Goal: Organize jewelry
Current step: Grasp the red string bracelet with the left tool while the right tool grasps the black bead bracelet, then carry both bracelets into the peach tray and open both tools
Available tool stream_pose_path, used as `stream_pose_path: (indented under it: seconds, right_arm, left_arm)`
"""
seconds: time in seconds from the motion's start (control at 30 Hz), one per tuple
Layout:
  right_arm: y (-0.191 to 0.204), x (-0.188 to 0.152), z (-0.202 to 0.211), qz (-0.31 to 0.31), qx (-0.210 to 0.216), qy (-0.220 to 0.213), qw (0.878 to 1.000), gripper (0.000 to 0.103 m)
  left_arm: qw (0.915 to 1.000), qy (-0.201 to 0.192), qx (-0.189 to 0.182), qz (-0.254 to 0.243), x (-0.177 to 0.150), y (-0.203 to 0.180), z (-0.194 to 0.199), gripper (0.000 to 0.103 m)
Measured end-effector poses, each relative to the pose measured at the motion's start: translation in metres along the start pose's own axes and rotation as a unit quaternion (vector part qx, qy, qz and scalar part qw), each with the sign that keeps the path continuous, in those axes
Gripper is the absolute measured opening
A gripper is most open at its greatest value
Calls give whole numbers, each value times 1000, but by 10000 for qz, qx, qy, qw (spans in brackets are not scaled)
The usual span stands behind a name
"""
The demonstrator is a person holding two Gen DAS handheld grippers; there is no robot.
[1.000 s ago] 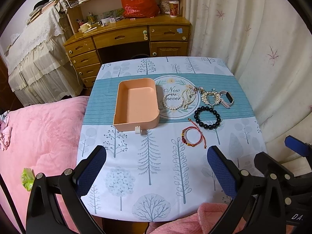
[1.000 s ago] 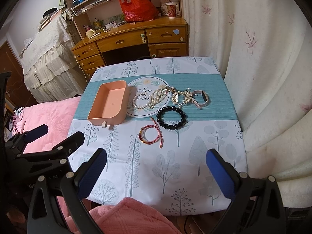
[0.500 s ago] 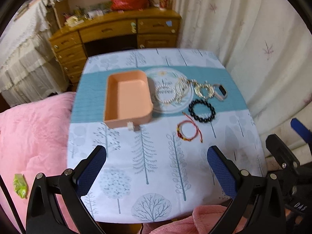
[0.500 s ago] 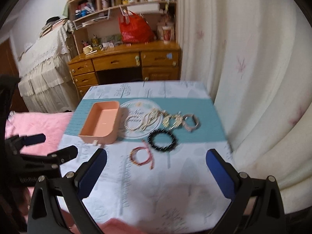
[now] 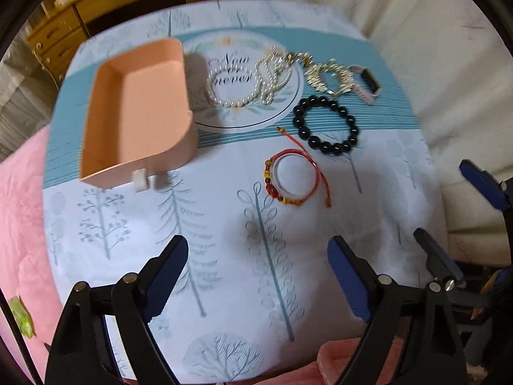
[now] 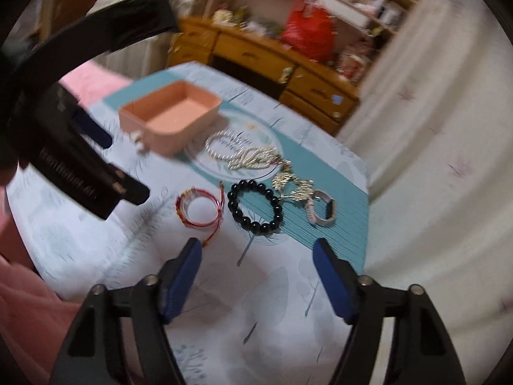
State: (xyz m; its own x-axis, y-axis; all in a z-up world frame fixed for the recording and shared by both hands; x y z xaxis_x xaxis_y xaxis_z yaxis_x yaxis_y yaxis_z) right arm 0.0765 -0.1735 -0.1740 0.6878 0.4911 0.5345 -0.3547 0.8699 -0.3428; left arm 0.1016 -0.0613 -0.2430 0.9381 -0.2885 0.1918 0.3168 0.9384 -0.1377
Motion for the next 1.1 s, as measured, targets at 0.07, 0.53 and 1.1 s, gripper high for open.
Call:
stream_pose_path:
  seconds: [0.07, 0.53, 1.1]
  right_arm:
    - [5, -2, -20, 377, 201, -15, 9991, 55]
    - [10, -9, -113, 1332, 1142, 2, 9845, 29]
    - [17, -9, -146, 557, 2246, 436, 9719, 15]
  left_arm:
    - [9997, 179, 69, 155, 6, 0, -16, 84]
    - [9925, 774, 271, 909, 29, -6, -74, 42]
    - [9870, 1174, 447, 1001, 31, -9, -78, 11]
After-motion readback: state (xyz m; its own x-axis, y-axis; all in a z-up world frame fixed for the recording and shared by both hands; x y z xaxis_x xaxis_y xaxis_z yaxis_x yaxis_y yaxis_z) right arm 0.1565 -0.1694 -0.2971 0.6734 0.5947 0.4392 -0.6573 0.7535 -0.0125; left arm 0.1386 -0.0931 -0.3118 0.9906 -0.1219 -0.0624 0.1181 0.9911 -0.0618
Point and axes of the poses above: each gripper's, at about its wrist camera, not at the fingertips, and z roughly against the way its jaws point, y to its left, x to its top, the point moved 10 cm from there along -z, roughly the way its jaws point, and after that the axes turned 3 degrees about -z, right-handed, at the moved point
